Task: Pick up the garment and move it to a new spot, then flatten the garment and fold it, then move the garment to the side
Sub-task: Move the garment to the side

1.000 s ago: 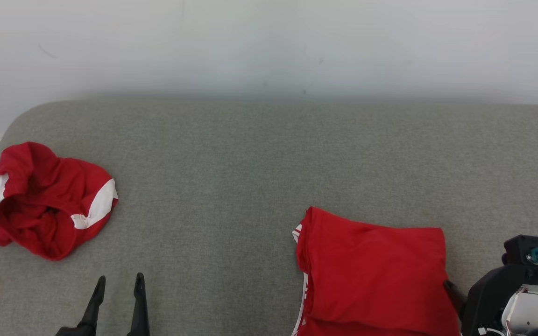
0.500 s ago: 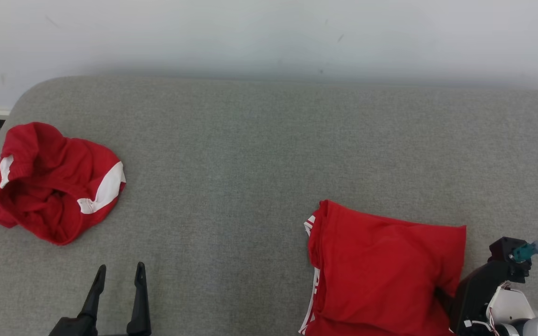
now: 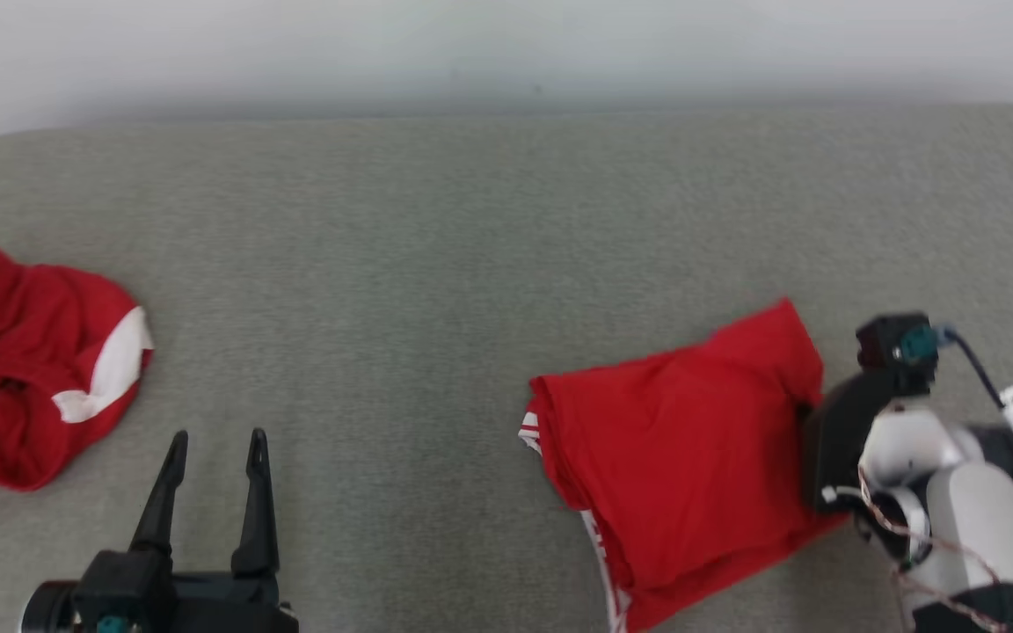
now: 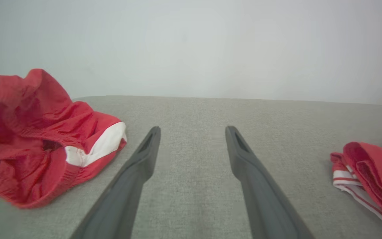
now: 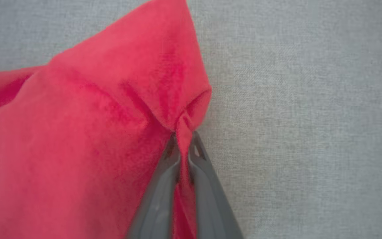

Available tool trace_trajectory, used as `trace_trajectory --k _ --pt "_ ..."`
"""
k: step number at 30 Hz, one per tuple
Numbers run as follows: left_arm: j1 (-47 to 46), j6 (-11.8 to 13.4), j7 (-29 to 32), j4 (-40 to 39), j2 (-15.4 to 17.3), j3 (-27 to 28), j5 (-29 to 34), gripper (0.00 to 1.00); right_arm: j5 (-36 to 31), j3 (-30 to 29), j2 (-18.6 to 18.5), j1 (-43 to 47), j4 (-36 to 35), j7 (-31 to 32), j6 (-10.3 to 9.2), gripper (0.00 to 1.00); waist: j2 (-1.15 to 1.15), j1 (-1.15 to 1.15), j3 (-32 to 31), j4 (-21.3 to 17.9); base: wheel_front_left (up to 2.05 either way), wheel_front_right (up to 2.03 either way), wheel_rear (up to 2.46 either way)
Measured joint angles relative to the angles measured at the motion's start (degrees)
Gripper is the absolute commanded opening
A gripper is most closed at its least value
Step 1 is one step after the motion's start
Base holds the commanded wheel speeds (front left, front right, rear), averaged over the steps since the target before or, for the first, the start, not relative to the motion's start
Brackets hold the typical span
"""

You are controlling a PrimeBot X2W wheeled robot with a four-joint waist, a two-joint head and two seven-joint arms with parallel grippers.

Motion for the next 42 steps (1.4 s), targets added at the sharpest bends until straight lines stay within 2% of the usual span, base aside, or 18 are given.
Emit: trace_trajectory --k 8,20,26,31,36,42 --pt "-3.2 0.0 0.0 -3.0 1.8 -1.1 1.1 1.00 -0.6 2.6 -4.4 -10.9 7.0 -5.2 0.00 0.00 0.00 0.00 3.6 -6.3 0.00 0.00 0.00" --pt "-9.8 0.0 0.0 -8.9 7.7 -7.4 2.9 1.00 -4.3 3.5 -11.5 -24.7 18.2 -15.2 0.00 0.00 0.01 0.00 11.9 -15.1 0.00 0.00 0.00" --pt "-11.8 0.0 0.7 -11.5 10.4 -9.2 3.4 1.00 -5.3 3.3 -14.0 -29.3 22.0 -22.1 0.00 0.00 0.01 0.00 16.7 -17.7 0.00 0.00 0.00" --pt "-12.3 -0.1 1.9 -13.3 11.1 -9.9 3.6 1.00 -7.9 3.0 -15.4 -31.1 24.2 -25.7 0.00 0.00 0.01 0.00 19.7 -19.5 0.00 0.00 0.00" --pt "-12.3 -0.1 2.0 -13.6 11.5 -10.0 3.3 1.00 -10.1 2.5 -16.9 -31.3 25.7 -31.1 0.00 0.00 0.01 0.00 21.0 -20.9 0.00 0.00 0.00" --pt "-12.3 0.2 2.2 -14.0 11.8 -10.2 3.2 1.00 -13.2 2.9 -18.6 -32.4 27.0 -35.2 0.01 0.00 0.00 -0.01 21.2 -20.7 0.00 0.00 0.00"
